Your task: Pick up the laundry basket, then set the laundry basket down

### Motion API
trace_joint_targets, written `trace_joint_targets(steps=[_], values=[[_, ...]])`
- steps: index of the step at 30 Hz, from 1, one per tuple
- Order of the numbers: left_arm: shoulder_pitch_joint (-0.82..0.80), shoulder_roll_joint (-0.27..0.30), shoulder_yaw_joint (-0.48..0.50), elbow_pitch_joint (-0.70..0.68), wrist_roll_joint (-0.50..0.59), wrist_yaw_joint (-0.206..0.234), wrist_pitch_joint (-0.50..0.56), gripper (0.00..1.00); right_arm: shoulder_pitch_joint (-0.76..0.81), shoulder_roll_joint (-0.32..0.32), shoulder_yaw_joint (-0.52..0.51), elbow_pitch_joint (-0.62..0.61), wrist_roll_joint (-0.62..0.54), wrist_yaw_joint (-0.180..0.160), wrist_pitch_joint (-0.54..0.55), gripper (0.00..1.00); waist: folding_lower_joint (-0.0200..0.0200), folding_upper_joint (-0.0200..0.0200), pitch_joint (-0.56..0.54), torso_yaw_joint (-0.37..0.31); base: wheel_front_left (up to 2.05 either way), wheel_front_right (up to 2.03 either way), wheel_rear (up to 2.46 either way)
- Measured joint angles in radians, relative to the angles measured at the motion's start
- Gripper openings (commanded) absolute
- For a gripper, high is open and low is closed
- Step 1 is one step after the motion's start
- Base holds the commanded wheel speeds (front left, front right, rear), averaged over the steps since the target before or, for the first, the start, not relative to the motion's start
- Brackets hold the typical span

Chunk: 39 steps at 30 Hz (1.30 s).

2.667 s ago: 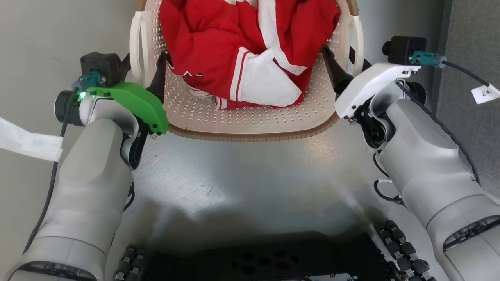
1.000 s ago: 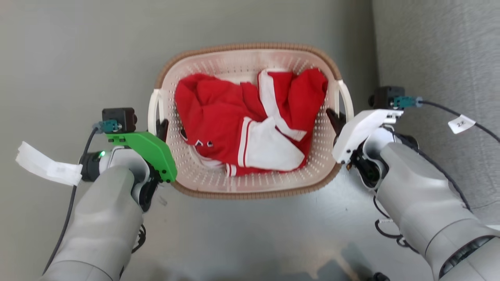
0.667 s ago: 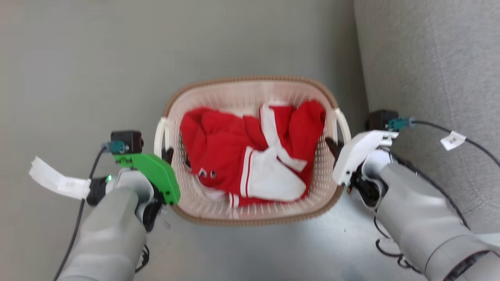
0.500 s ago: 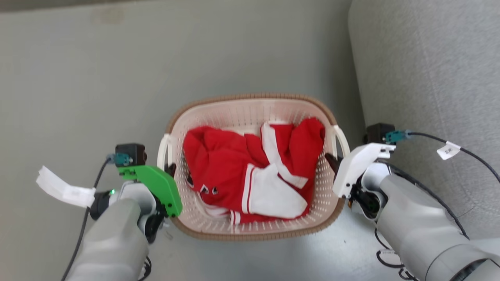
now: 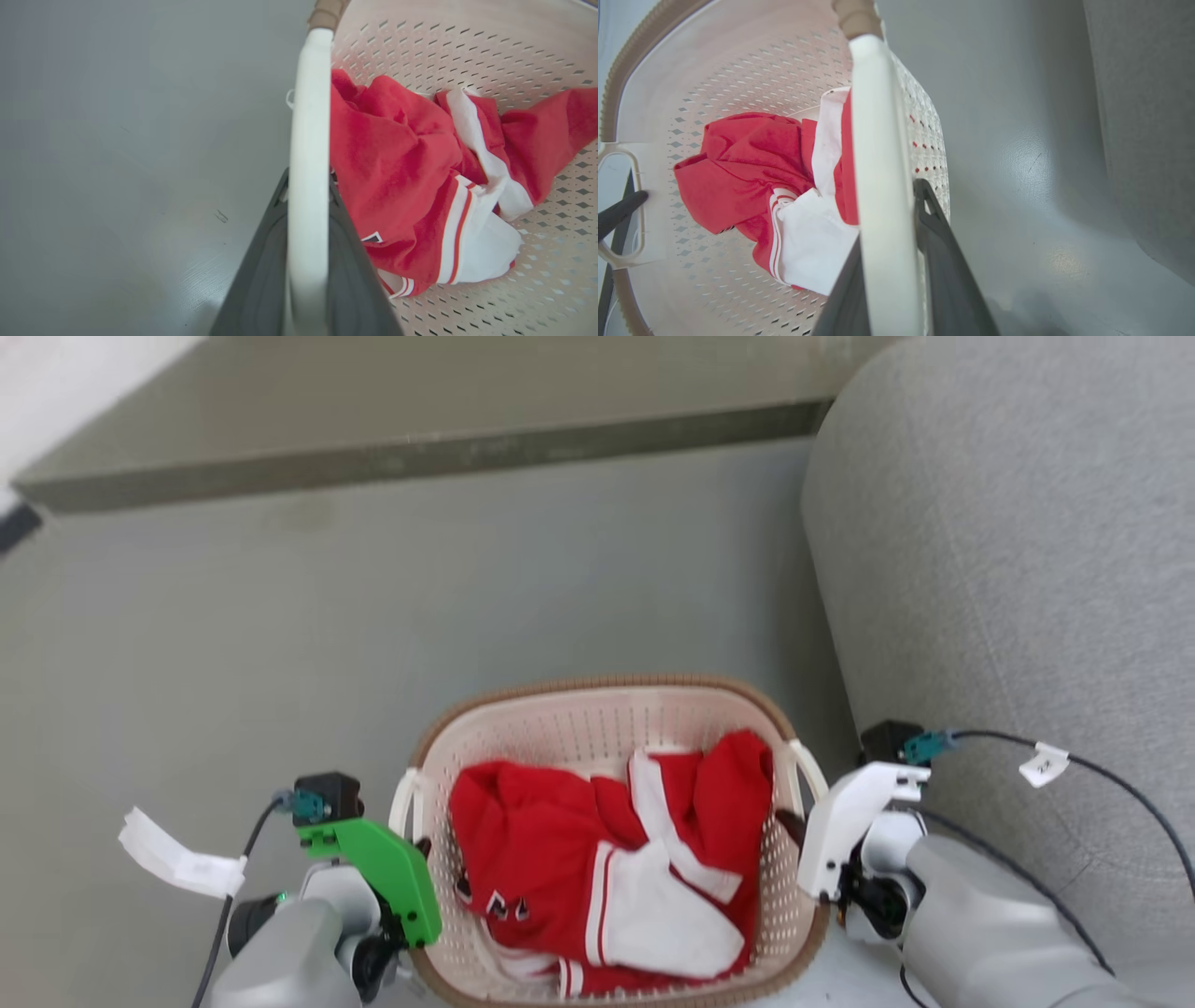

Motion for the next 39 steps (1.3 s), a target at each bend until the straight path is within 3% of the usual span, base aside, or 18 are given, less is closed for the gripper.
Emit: trace_joint_targets(steps=[15, 39], values=[[0.026, -0.002, -0.014, 0.013, -0.034, 0.000, 0.051, 0.00, 0.025, 0.001, 0.035, 0.007, 0.007, -0.006, 0.044, 0.00, 0.0000, 0.0000, -0.120, -0.006, 0.00, 0.00, 0.00], [0.033, -0.003, -0.024, 0.027, -0.057, 0.000, 0.069, 0.00, 0.025, 0.002, 0.058, 0.015, 0.037, -0.008, 0.062, 0.00, 0.0000, 0.0000, -0.126, -0.001, 0.00, 0.00, 0.00]])
